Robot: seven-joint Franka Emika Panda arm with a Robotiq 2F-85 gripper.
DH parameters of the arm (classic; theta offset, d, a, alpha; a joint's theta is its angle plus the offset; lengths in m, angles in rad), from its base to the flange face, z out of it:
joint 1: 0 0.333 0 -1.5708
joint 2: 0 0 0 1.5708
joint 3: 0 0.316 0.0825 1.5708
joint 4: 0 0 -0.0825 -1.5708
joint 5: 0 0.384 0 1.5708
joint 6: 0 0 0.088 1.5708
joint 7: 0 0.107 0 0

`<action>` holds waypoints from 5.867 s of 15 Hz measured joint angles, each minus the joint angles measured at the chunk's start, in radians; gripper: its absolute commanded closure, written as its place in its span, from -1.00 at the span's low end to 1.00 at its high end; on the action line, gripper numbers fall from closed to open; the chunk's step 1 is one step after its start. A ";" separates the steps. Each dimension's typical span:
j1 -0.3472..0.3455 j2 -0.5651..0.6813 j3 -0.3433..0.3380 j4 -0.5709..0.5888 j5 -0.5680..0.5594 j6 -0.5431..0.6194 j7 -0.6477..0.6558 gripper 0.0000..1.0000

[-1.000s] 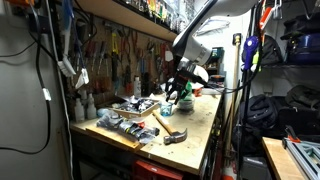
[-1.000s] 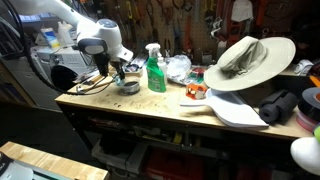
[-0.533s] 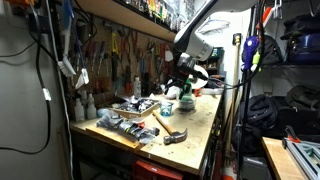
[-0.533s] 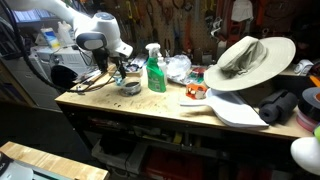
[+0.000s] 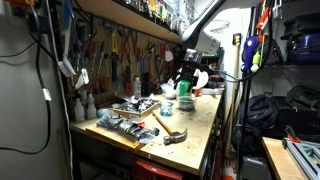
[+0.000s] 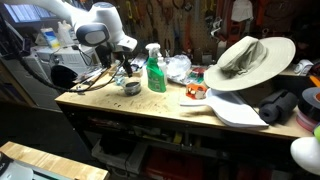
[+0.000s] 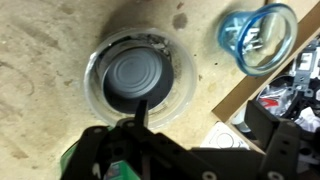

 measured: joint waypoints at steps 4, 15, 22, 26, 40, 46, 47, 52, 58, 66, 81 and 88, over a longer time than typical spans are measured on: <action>-0.004 0.001 -0.015 -0.016 -0.127 0.001 0.008 -0.11; -0.005 0.014 0.008 -0.023 -0.067 0.000 -0.171 0.00; -0.033 0.046 0.011 -0.026 -0.002 -0.016 -0.324 0.30; -0.055 0.052 0.023 -0.027 0.052 -0.027 -0.409 0.30; -0.070 0.067 0.051 -0.028 0.117 -0.039 -0.611 0.17; -0.069 0.067 0.071 -0.067 0.110 0.082 -0.702 0.18; -0.069 0.067 0.076 -0.075 0.110 0.104 -0.719 0.18; -0.068 0.066 0.095 -0.106 0.113 0.182 -0.799 0.07; -0.068 0.056 0.102 -0.120 0.121 0.199 -0.887 0.81; -0.068 0.050 0.100 -0.127 0.114 0.200 -0.903 0.89; -0.070 -0.109 0.052 -0.169 0.114 0.198 -0.728 0.91; -0.047 -0.220 0.068 -0.233 0.010 0.201 -0.621 0.89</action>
